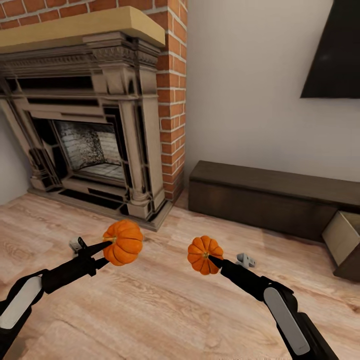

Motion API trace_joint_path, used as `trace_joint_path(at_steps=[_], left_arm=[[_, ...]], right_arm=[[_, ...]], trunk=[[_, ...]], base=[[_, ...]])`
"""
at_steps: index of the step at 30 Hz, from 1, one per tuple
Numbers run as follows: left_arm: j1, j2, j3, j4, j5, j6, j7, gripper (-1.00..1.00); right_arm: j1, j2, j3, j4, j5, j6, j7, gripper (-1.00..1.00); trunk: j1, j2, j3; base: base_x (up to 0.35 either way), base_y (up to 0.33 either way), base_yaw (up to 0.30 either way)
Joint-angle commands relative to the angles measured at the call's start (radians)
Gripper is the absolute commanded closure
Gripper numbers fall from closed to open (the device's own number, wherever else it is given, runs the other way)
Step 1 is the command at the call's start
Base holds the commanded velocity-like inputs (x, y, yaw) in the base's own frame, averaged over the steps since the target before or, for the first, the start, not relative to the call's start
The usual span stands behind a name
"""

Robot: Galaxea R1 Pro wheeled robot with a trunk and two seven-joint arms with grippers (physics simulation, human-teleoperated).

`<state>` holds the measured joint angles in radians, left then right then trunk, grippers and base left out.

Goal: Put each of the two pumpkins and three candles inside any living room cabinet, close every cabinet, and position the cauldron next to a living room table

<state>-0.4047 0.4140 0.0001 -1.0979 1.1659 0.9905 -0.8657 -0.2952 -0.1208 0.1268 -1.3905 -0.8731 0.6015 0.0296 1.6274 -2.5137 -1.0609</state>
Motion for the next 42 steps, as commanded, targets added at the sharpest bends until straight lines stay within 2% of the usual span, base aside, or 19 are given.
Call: trace_joint_path(at_steps=[1,10,20,27,37,42], left_arm=[[0.0,0.0,0.0,0.0,0.006,0.005,-0.001,1.0],[0.0,-0.002,0.0,0.0,0.006,0.005,-0.001,1.0],[0.0,-0.003,0.0,0.0,0.006,0.005,0.001,1.0],[0.0,-0.003,0.0,0.0,0.006,0.005,0.001,1.0],[0.0,-0.003,0.0,0.0,0.006,0.005,0.001,1.0],[0.0,-0.003,0.0,0.0,0.006,0.005,0.001,1.0]], right_arm=[[-0.001,0.0,0.0,-0.004,-0.005,0.003,0.003,1.0],[-0.001,0.0,0.001,0.0,-0.005,0.003,0.003,1.0],[-0.001,0.0,-0.001,0.002,-0.006,0.003,0.004,1.0],[-0.001,0.0,-0.001,-0.006,-0.006,0.003,0.003,1.0],[-0.001,0.0,-0.001,-0.009,-0.006,0.003,0.003,1.0],[-0.001,0.0,-0.002,-0.009,-0.006,0.003,0.003,1.0]], trunk=[[0.0,0.0,0.0],[0.0,0.0,0.008],[0.0,0.0,0.016],[0.0,0.0,0.022],[0.0,0.0,0.023],[0.0,0.0,0.027]], base=[[0.0,0.0,-0.265],[0.0,-0.082,-0.265],[0.034,-0.257,-0.265],[0.178,-0.268,-0.253],[0.23,-0.236,-0.04],[0.209,-0.256,-0.199]])
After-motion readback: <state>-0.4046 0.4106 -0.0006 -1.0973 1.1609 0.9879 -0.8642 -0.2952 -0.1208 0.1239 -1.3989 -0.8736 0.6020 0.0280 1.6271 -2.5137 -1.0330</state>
